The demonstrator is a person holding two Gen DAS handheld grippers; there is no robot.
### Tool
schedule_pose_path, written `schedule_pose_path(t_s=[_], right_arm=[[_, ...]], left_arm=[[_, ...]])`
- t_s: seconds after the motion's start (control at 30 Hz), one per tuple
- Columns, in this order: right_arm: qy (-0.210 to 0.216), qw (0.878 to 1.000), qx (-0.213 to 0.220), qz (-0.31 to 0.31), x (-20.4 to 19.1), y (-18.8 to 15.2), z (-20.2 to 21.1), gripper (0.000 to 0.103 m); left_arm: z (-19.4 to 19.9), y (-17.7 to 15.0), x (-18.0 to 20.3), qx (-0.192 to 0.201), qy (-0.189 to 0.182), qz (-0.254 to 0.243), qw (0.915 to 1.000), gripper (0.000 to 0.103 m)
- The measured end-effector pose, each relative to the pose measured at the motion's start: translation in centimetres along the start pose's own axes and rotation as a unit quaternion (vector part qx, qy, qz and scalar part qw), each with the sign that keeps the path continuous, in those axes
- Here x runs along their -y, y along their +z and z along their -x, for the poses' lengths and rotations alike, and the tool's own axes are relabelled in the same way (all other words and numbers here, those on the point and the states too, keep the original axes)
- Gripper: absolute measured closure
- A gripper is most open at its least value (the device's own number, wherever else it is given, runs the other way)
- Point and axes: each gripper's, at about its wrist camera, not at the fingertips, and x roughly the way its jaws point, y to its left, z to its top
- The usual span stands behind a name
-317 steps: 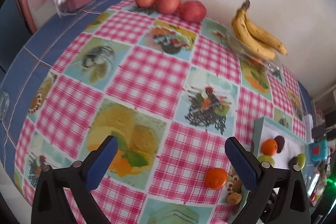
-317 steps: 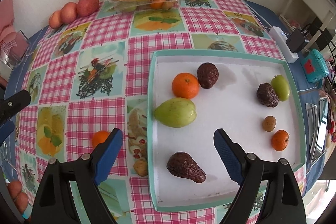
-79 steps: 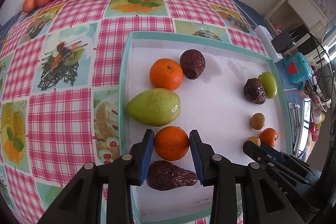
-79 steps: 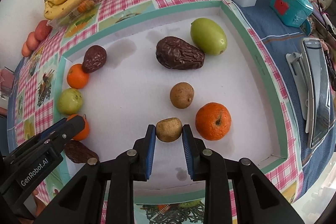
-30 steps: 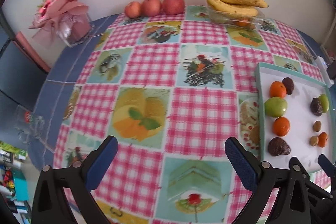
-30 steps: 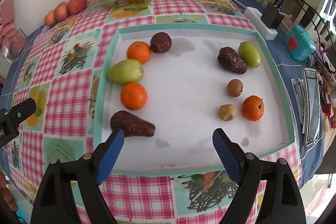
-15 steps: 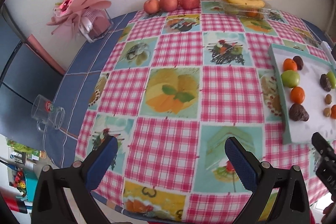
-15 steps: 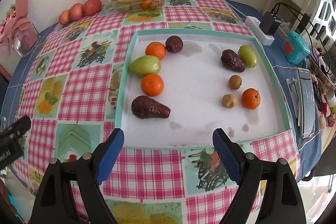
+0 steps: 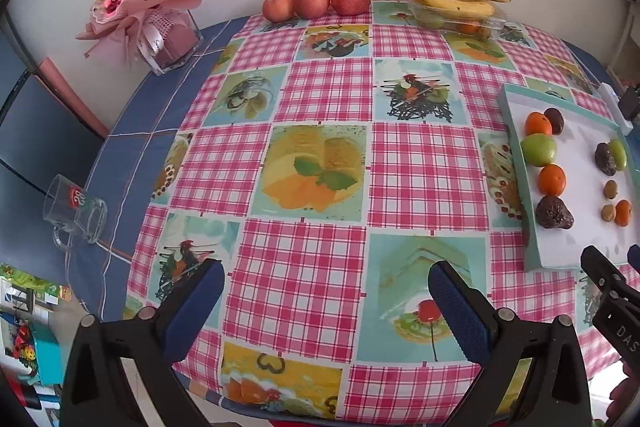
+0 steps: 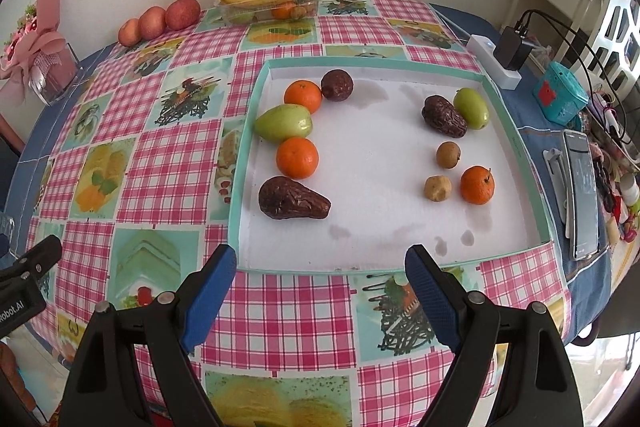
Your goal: Organize fruits
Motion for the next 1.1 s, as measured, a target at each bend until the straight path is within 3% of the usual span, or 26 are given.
schedule_pose_path(t_s=[0.9,1.1], right_arm=[[-0.001,1.000,0.002,0.002,-0.2,0.1,0.2,0.016],[-0.002,1.000,0.002,0.002,-0.2,0.1,0.2,0.016]], left_arm=[[0.0,0.1,0.0,-0.001,-0.004,0.001,1.0000,0.000],[1.3,0.1,0.1,0.031,-0.010,-0.005,0.9995,0.000]])
